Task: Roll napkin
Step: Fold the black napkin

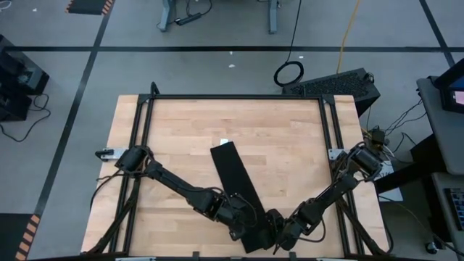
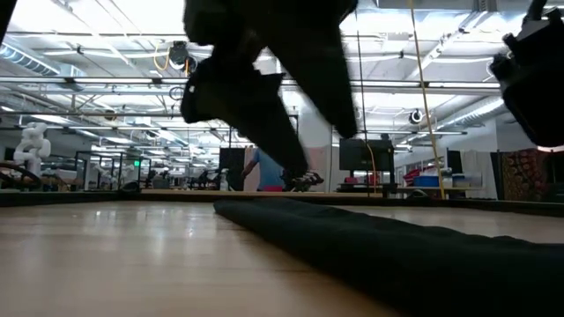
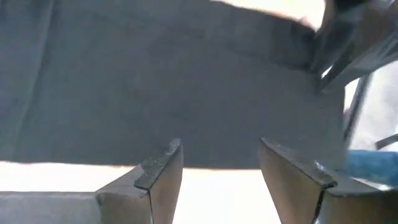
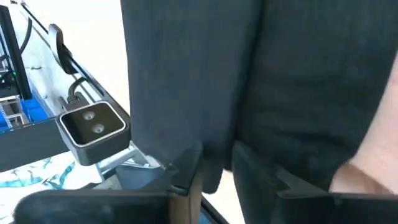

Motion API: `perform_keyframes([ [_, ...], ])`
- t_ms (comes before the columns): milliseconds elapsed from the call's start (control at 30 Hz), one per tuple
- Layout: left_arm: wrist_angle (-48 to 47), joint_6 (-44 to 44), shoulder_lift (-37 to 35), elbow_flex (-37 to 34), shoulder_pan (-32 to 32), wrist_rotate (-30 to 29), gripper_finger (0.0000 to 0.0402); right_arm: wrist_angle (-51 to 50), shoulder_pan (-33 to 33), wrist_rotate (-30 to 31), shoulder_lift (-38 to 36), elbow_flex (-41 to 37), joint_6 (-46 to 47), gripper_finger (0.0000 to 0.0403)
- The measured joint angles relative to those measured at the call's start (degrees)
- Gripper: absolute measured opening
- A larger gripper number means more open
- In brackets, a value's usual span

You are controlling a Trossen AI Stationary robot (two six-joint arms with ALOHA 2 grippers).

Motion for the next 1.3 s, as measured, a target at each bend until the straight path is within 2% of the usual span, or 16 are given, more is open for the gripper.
perform_keyframes([
  [233, -5.5, 1.5, -1.6, 0.1, 0.4, 0.0, 0.0211, 1.6, -1.1, 1.0, 0.0, 0.0, -1.7, 0.0006],
  [533, -7.1, 1.5, -1.5, 0.1, 0.4, 0.0, 0.0211, 1.6, -1.1, -5.2, -2.8, 0.0, -4.5, 0.0001],
  [700, -7.0, 1.7, -2.3, 0.1, 0.1, 0.0, 0.0211, -2.9, -1.2, -9.4, -6.5, 0.0, -7.1, 0.0001],
  [833, -10.6, 2.3, -2.2, 0.1, 0.3, -0.1, 0.0212, -7.7, -1.5, -12.9, -8.6, 0.0, -9.7, 0.0001],
  [1100, -16.9, 14.8, -4.1, 0.0, 4.5, -0.3, 0.0211, -17.0, -2.3, -17.0, -13.3, 0.0, -16.2, 0.0],
  [1300, -15.5, 29.1, -4.2, -0.6, 11.4, -0.2, 0.0211, -28.6, -3.1, -17.0, -18.2, 0.0, -21.6, 0.0],
])
